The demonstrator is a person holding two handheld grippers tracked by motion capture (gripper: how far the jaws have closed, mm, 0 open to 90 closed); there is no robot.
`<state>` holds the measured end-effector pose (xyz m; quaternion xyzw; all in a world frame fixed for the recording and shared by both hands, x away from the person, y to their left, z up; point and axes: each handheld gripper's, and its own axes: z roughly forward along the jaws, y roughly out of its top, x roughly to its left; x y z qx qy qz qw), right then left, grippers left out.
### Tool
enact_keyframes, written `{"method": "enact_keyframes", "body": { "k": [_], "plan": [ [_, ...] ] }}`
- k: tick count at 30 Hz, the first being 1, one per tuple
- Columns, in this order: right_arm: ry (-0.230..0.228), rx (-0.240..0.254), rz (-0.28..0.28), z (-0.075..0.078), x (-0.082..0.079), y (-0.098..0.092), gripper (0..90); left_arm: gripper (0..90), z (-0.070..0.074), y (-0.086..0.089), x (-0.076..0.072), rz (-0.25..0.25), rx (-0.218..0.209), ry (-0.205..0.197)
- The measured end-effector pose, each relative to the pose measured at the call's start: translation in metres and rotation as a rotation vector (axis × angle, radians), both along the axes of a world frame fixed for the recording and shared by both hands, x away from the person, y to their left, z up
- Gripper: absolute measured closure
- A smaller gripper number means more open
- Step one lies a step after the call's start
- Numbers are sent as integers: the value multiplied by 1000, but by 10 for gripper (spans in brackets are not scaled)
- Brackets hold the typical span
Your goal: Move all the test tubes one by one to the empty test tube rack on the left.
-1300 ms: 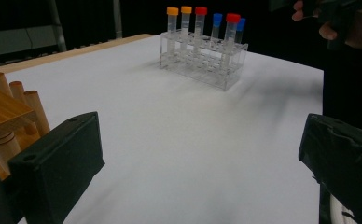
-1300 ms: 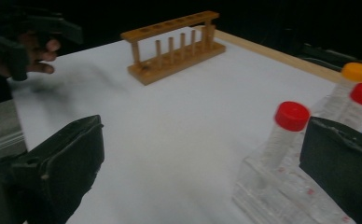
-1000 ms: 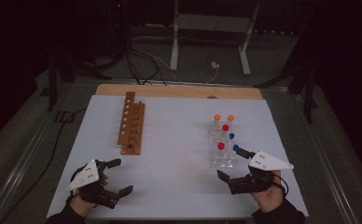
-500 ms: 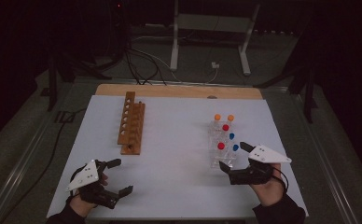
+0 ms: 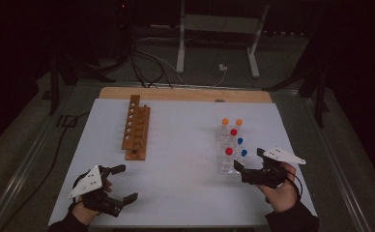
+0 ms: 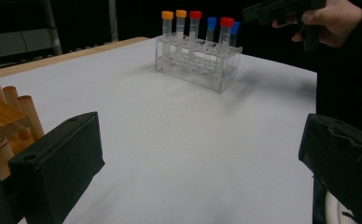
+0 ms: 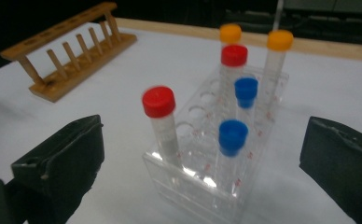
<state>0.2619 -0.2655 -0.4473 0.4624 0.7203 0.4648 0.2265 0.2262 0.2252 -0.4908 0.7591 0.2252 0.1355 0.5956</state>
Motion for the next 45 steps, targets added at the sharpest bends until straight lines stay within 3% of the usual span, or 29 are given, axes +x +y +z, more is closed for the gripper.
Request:
{"method": "enact_keyframes", "body": {
  "k": [6, 8, 15, 17, 19, 22, 34, 39, 45],
  "plan": [
    [67, -14, -32, -10, 3, -4, 86, 5, 0, 0, 0, -3, 0, 0],
    [94, -17, -40, -11, 4, -4, 169, 5, 0, 0, 0, -3, -1, 1],
    [109, -32, -43, -14, 6, -1, 321, 5, 0, 0, 0, -4, 0, -1],
    [116, -44, -46, -14, 7, 0, 420, 5, 0, 0, 0, -5, 0, -1],
    [113, -46, -48, -14, 7, 0, 449, 5, 0, 0, 0, -5, -1, -1],
    [126, -52, -46, -16, 10, 1, 564, 5, 0, 0, 0, -4, -2, -1],
    [125, -55, -32, -20, 16, 3, 684, 5, 0, 0, 0, -6, -3, -1],
    [99, -86, -26, -20, 19, 3, 756, 5, 0, 0, 0, -6, -4, 0],
    [88, -111, -21, -18, 19, 4, 767, 5, 0, 0, 0, -5, -2, 0]
  ]
}}
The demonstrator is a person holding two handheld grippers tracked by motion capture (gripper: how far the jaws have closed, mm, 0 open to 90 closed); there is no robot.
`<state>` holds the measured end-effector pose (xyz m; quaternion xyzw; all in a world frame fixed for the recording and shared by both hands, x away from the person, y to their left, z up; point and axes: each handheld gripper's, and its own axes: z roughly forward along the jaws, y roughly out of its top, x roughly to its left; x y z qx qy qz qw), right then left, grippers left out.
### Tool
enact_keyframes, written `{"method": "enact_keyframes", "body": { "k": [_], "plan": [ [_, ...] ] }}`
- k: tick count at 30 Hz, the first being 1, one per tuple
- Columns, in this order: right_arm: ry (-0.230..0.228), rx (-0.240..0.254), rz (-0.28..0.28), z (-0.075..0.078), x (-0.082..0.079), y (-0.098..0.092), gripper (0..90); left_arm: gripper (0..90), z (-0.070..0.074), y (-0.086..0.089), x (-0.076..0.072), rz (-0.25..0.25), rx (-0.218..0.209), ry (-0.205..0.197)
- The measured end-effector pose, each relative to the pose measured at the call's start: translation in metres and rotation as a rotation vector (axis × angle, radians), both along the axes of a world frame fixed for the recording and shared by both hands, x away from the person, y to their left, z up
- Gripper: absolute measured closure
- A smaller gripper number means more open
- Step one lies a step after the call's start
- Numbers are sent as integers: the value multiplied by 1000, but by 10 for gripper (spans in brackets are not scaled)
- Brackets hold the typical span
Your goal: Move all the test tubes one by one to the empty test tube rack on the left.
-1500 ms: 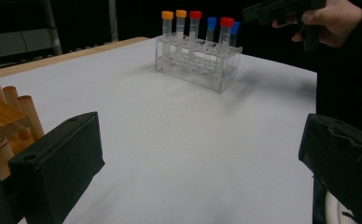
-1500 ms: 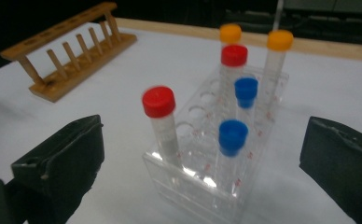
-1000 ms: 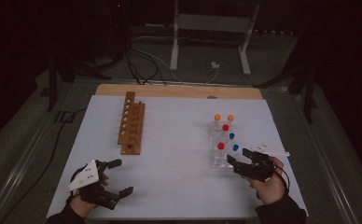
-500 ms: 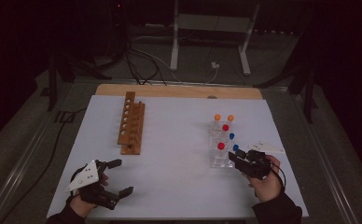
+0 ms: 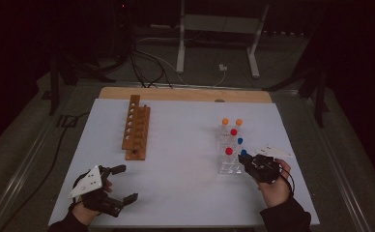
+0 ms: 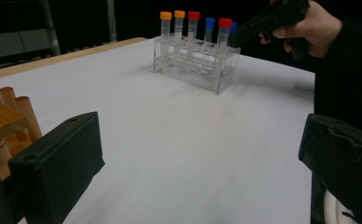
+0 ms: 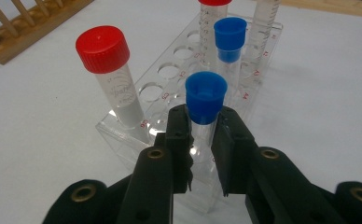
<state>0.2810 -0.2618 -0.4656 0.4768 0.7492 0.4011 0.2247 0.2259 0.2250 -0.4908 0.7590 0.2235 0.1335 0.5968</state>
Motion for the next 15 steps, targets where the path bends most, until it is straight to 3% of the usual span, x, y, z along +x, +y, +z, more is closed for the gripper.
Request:
{"method": "enact_keyframes", "body": {
  "k": [15],
  "plan": [
    [-37, 14, 33, 20, -3, -8, 768, 5, 0, 0, 0, 2, 2, 2]
  ]
}}
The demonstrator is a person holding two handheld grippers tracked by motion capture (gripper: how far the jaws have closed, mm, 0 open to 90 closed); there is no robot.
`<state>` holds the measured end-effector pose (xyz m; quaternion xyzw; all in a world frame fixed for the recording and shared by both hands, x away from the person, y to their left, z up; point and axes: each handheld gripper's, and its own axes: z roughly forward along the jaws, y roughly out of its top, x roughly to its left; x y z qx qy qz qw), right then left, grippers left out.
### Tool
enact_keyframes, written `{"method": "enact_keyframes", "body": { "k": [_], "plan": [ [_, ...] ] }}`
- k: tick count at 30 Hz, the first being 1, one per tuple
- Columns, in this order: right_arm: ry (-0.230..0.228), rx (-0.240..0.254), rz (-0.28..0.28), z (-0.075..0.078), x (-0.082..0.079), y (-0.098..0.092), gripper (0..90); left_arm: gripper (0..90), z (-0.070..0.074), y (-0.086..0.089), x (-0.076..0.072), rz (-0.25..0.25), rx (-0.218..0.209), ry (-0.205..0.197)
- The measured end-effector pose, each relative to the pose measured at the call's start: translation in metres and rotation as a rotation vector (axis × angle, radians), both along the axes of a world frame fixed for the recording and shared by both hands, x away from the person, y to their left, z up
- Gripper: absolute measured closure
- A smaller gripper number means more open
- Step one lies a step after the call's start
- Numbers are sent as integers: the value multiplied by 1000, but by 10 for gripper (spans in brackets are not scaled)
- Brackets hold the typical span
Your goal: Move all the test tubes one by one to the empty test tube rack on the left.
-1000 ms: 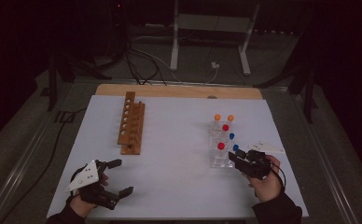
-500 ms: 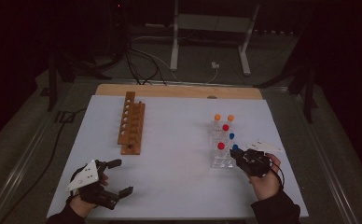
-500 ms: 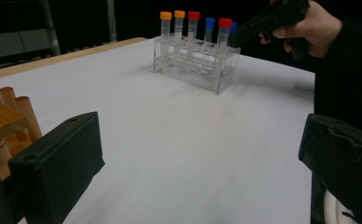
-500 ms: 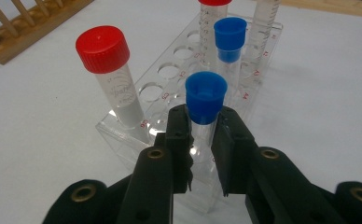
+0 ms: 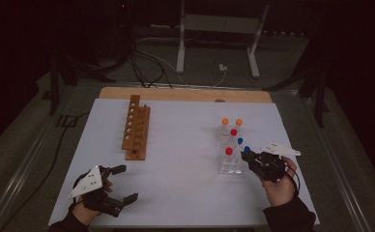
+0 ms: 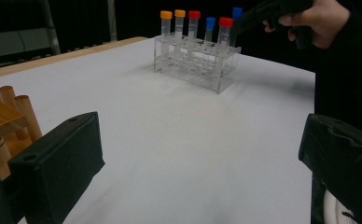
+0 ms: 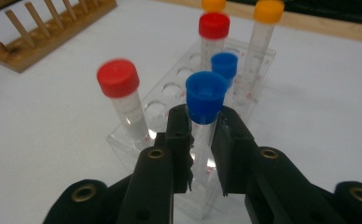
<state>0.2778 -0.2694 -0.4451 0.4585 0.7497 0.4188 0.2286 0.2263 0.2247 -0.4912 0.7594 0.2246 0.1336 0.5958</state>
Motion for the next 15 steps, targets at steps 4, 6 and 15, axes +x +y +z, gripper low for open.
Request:
{"method": "enact_keyframes", "body": {
  "k": [4, 6, 15],
  "plan": [
    [-35, -7, 1, 11, -5, 0, 768, 5, 0, 0, 0, -1, 0, 0],
    [-50, -1, 0, 17, -8, -1, 768, 5, 0, 0, -1, -3, 0, 0],
    [-96, -10, 1, 37, -21, -3, 768, 5, 0, -2, 0, 2, 6, 5]
  ]
}}
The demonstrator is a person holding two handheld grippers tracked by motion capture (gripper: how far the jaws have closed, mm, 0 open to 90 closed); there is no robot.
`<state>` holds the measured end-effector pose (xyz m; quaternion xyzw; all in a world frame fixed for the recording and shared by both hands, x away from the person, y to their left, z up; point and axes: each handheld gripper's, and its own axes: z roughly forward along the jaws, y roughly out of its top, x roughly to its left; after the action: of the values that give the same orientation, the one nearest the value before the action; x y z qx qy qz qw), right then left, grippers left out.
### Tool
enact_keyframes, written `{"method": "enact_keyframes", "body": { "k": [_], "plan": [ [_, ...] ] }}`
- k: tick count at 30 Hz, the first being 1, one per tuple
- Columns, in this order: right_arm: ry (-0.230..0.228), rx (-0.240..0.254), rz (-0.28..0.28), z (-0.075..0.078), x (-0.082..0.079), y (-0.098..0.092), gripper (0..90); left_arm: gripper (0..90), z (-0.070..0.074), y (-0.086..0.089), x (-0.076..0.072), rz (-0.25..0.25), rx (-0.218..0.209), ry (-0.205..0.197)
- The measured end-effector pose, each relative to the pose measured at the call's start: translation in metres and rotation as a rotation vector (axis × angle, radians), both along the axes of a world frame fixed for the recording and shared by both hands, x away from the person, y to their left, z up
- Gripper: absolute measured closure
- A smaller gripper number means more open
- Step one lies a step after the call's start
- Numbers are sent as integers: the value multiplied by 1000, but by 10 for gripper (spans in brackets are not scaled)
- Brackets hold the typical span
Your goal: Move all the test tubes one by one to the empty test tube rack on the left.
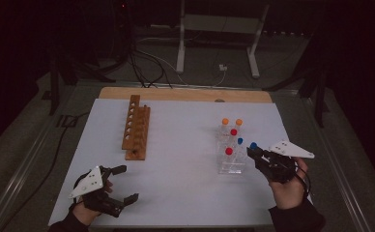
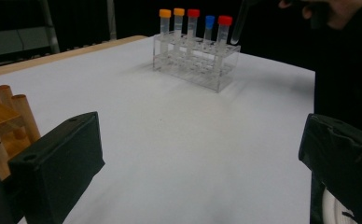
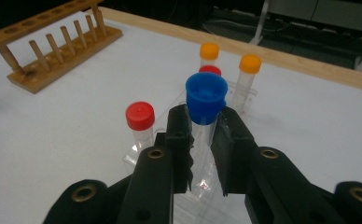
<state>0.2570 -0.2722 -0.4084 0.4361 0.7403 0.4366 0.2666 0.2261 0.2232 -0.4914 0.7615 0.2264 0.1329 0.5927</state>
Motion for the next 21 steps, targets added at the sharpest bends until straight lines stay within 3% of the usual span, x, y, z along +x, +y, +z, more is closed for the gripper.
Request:
{"method": "enact_keyframes", "body": {
  "k": [7, 11, 16, 21],
  "plan": [
    [20, -4, 54, 5, -10, 11, 768, 5, 2, 0, 0, 1, -3, 17],
    [41, -20, 116, 4, -15, 25, 768, 5, 4, -4, -1, -6, 2, 29],
    [71, -37, 174, -7, -16, 42, 768, 4, 7, -8, 1, -18, 18, 48],
    [95, -56, 244, -19, -14, 57, 768, 5, 12, -13, 7, -50, -6, 65]
  ]
}}
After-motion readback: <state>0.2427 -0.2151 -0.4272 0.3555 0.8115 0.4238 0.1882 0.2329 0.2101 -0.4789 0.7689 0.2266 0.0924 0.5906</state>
